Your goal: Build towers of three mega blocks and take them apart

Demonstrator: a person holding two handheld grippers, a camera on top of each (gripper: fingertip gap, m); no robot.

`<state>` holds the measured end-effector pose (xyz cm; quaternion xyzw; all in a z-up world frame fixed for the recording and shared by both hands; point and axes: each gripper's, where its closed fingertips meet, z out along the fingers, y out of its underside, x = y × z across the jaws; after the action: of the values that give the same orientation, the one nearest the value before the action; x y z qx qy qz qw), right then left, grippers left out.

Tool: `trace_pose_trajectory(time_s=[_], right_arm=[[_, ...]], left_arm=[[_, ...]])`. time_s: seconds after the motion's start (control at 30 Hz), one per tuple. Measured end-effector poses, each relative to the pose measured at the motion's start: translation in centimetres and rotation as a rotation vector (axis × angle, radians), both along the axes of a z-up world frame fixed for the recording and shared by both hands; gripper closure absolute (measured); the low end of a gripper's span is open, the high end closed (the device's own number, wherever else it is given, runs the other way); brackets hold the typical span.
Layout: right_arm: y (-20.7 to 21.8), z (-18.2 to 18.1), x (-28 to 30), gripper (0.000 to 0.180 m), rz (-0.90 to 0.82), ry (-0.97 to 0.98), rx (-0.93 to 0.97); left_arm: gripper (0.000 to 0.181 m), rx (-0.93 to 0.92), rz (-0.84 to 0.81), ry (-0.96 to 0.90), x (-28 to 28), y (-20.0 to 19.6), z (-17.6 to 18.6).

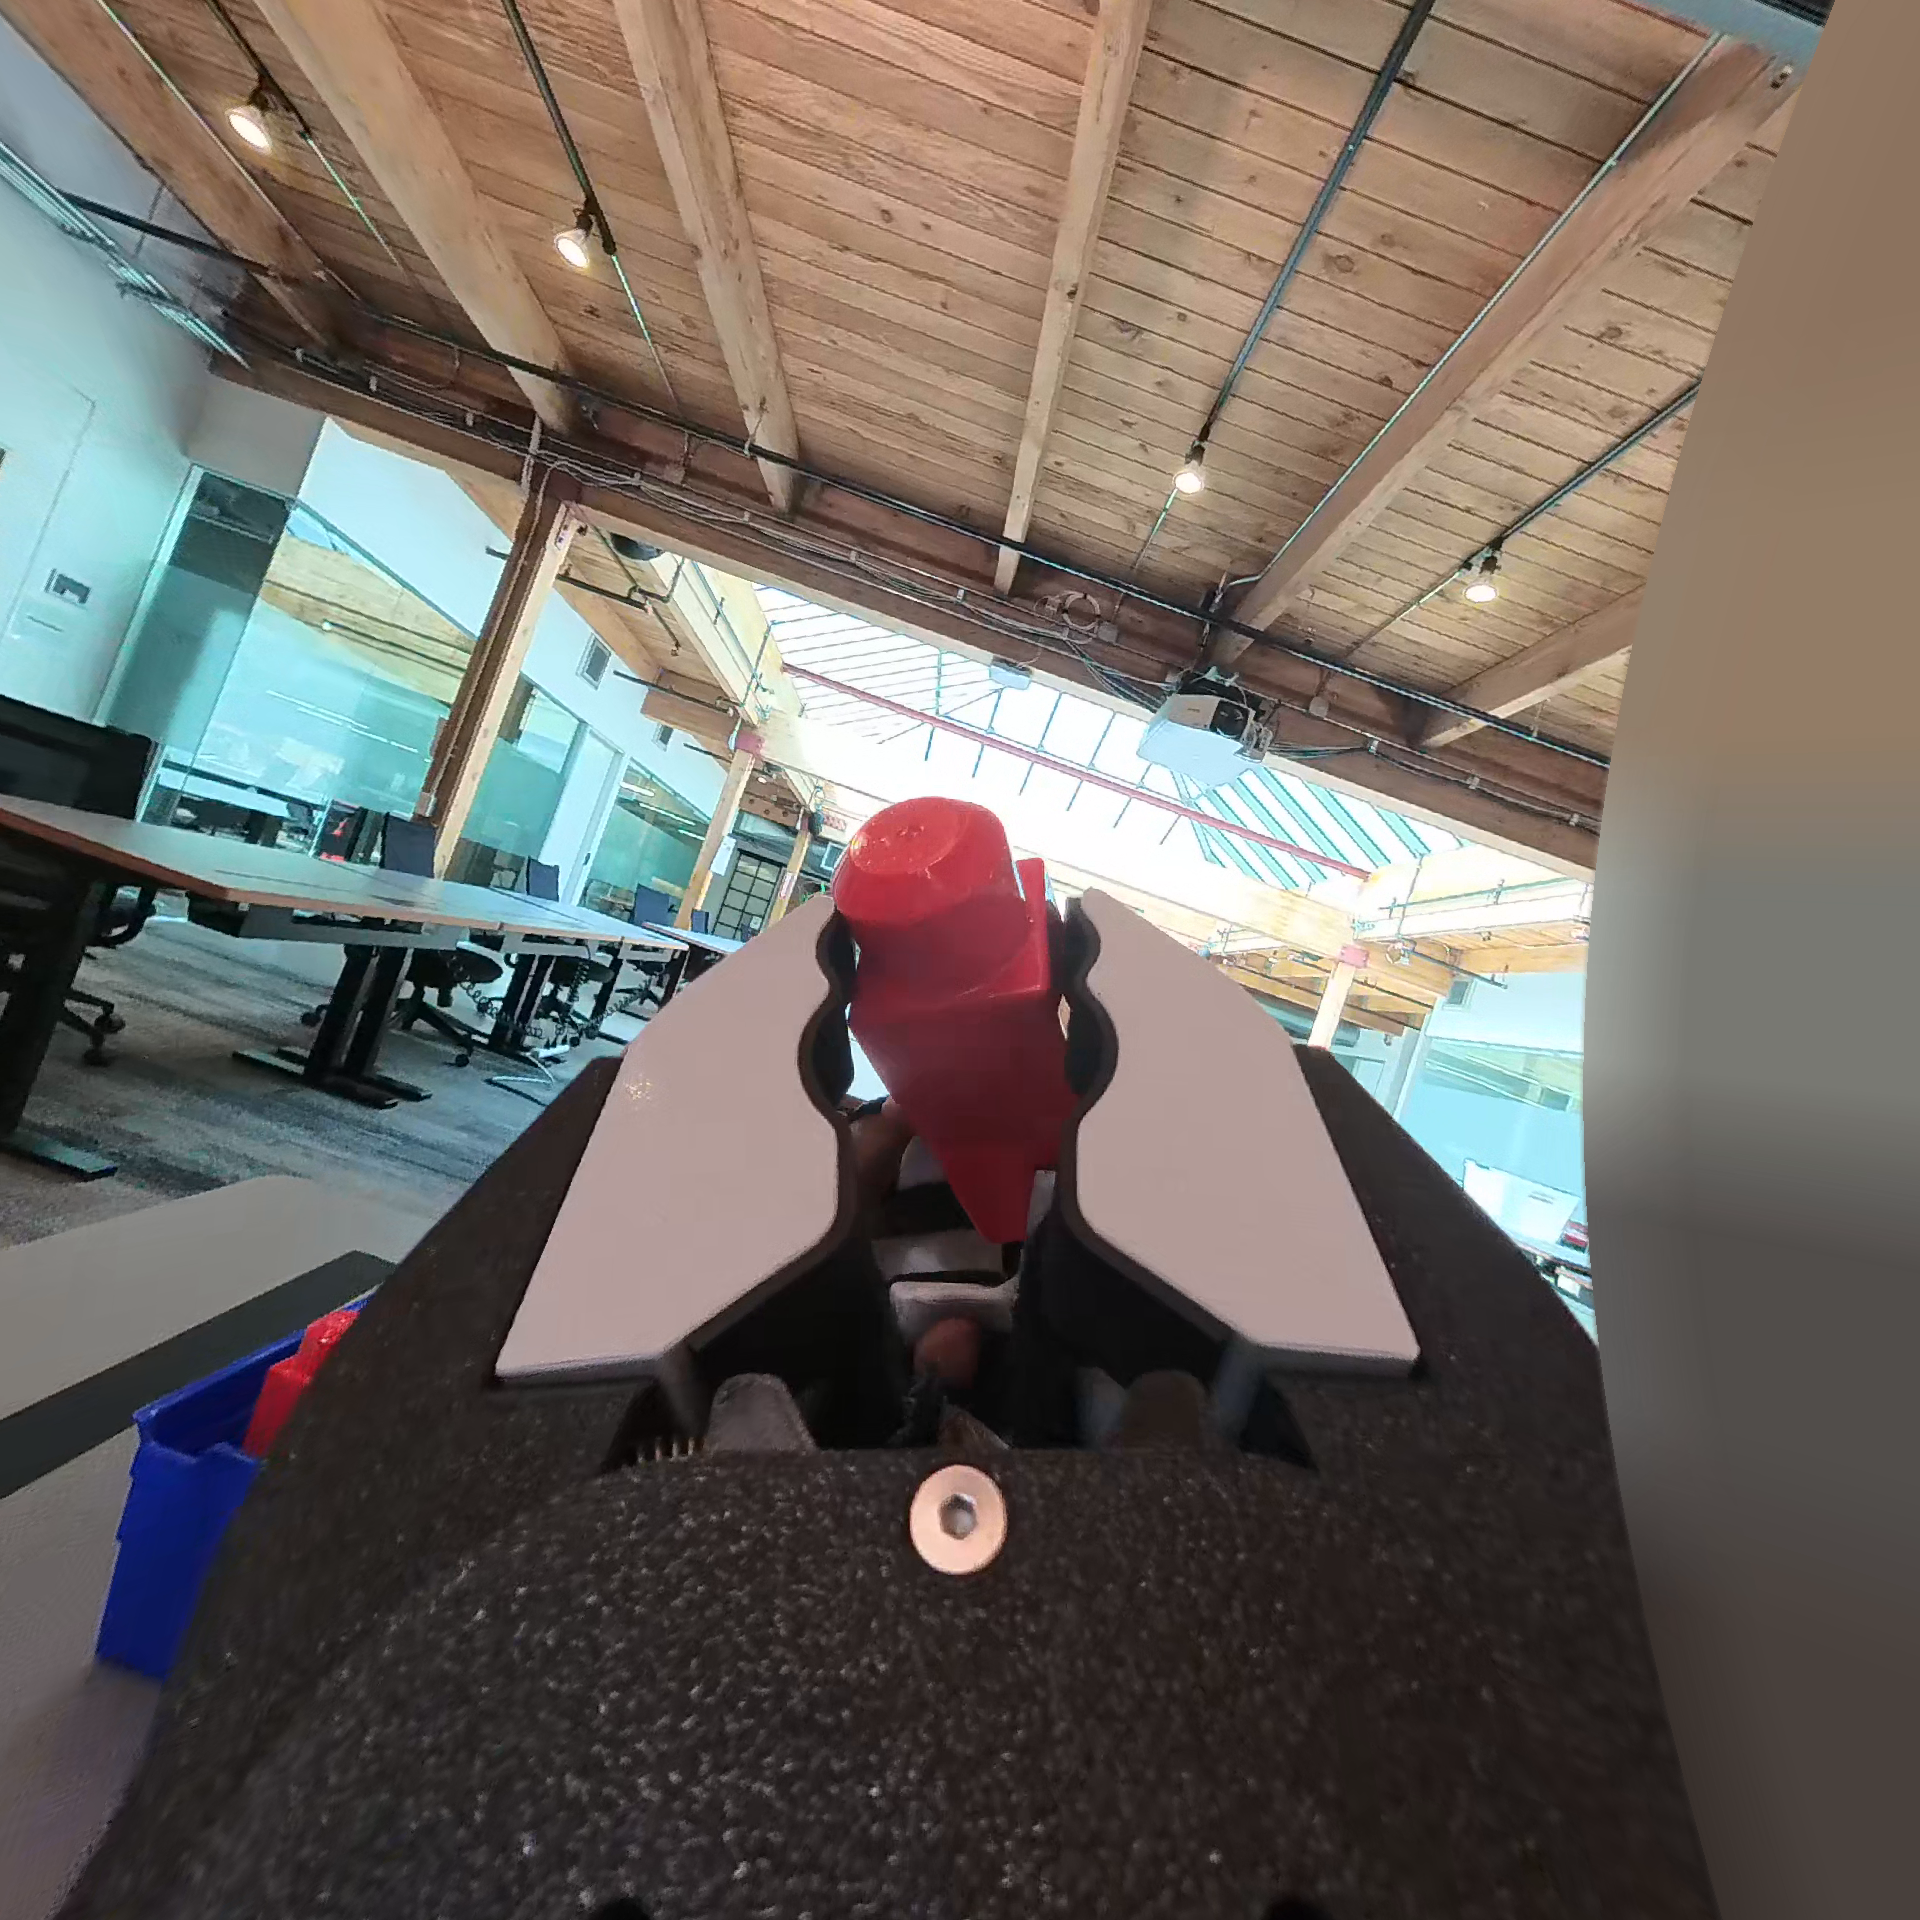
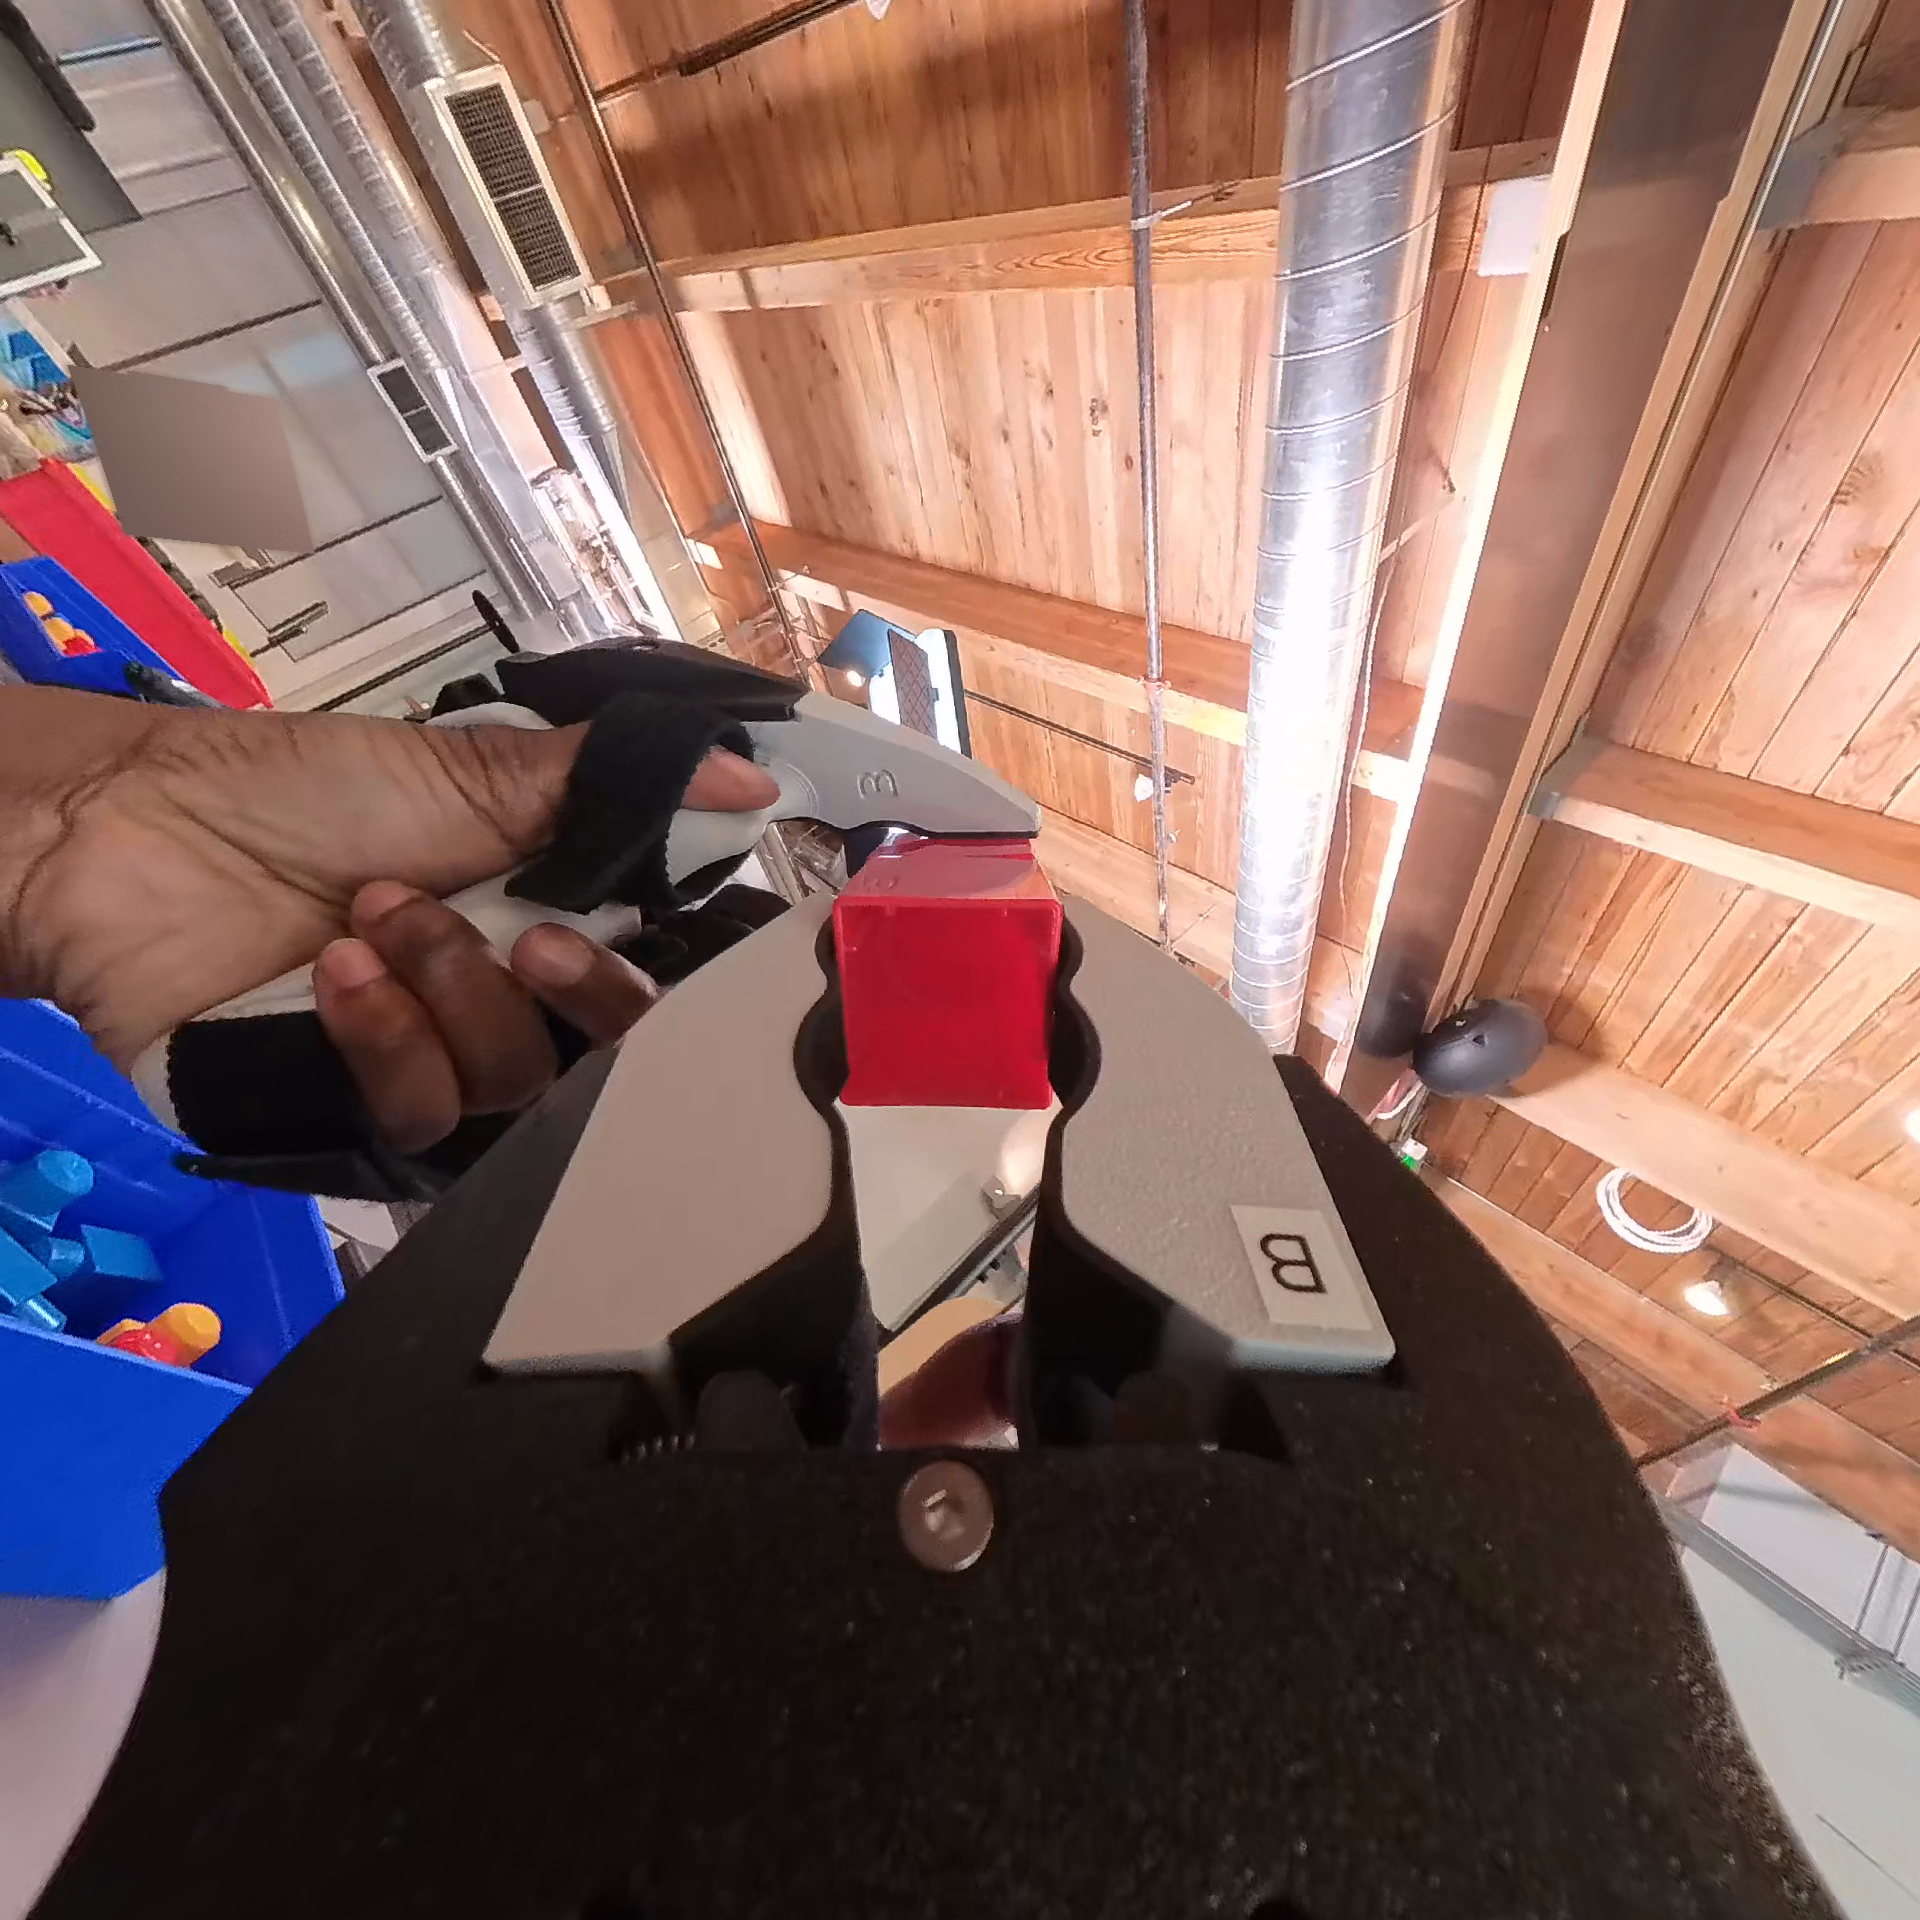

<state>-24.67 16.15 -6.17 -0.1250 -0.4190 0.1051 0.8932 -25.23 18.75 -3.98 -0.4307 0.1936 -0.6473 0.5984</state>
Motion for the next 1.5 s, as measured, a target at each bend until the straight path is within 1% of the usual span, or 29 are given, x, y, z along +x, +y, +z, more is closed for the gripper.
trace_pose_trajectory(time_s=[0.13, 0.2, 0.27, 0.3, 0.37, 0.47, 0.57, 0.9, 0.97, 1.0, 1.03, 1.07, 1.1, 1.13, 1.17, 1.2, 1.23, 1.27, 1.4, 1.47, 1.5], right_arm=[[0.0, -0.1, 0.2, 0.144, 0.009, -0.005, 0.003], [0.3, 0.1, 0.3, 0.144, 0.008, 0.022, -0.017], [0.5, 0.2, 0.5, 0.144, -0.007, 0.047, -0.009], [0.7, 0.1, 0.5, 0.144, -0.025, 0.047, -0.001], [0.7, 0.0, 0.5, 0.144, -0.039, 0.034, 0.019], [0.8, -0.1, 0.6, 0.144, -0.076, 0.017, 0.042], [0.8, -0.1, 0.7, 0.144, -0.109, 0.000, 0.066], [0.6, -0.2, 0.5, 0.144, -0.098, -0.020, 0.074], [1.3, -0.6, -0.2, 0.141, -0.064, -0.076, -0.008], [1.8, -1.0, -0.5, 0.131, -0.023, -0.115, -0.086], [2.3, -1.3, -0.7, 0.117, 0.036, -0.145, -0.179], [2.7, -1.5, -0.6, 0.108, 0.120, -0.174, -0.292], [2.8, -1.8, -0.6, 0.103, 0.238, -0.208, -0.421], [2.7, -1.9, -0.4, 0.102, 0.369, -0.227, -0.548], [2.6, -1.7, -0.2, 0.104, 0.486, -0.224, -0.662], [2.5, -1.5, -0.1, 0.105, 0.581, -0.222, -0.750], [2.4, -1.6, -0.3, 0.105, 0.642, -0.237, -0.811], [2.4, -2.0, -0.7, 0.106, 0.658, -0.266, -0.853], [2.7, -4.8, -3.1, 0.106, 0.536, -0.418, -0.910], [2.8, -5.5, -3.9, 0.132, 0.487, -0.446, -0.883], [2.9, -5.7, -4.0, 0.137, 0.465, -0.445, -0.870]], left_arm=[[0.143, -0.002, 0.012, 0.012, 0.2, 0.0, 0.0], [0.140, 0.007, 0.012, 0.062, 0.7, 0.0, -0.4], [0.124, 0.005, -0.021, 0.131, 1.6, -0.2, -1.2], [0.126, 0.007, -0.054, 0.146, 2.0, -0.4, -1.4], [0.140, -0.002, -0.072, 0.116, 2.1, -0.3, -1.4], [0.142, -0.028, -0.119, 0.080, 2.3, -0.2, -1.5], [0.143, -0.027, -0.127, 0.076, 2.4, -0.3, -1.5], [0.144, 0.020, -0.134, 0.118, 2.2, -0.7, -1.6], [0.144, 0.087, -0.085, 0.143, 1.6, -0.7, -1.5], [0.144, 0.126, -0.072, 0.150, 1.0, -0.9, -1.3], [0.144, 0.157, -0.065, 0.149, 0.2, -1.1, -1.1], [0.144, 0.181, -0.052, 0.164, -0.7, -1.1, -1.0], [0.144, 0.203, -0.028, 0.199, -1.4, -1.0, -1.2], [0.143, 0.223, -0.001, 0.248, -2.0, -0.9, -1.7], [0.143, 0.239, 0.022, 0.304, -2.4, -0.7, -2.3], [0.143, 0.245, 0.046, 0.357, -2.6, -0.4, -2.9], [0.143, 0.246, 0.070, 0.400, -2.8, 0.0, -3.5], [0.143, 0.251, 0.086, 0.436, -2.7, 0.2, -3.9], [0.144, 0.252, 0.061, 0.508, -1.5, 0.3, -5.1], [0.142, 0.248, 0.041, 0.548, -0.5, 0.3, -5.8], [0.143, 0.254, 0.038, 0.558, -0.2, 0.3, -6.0]])
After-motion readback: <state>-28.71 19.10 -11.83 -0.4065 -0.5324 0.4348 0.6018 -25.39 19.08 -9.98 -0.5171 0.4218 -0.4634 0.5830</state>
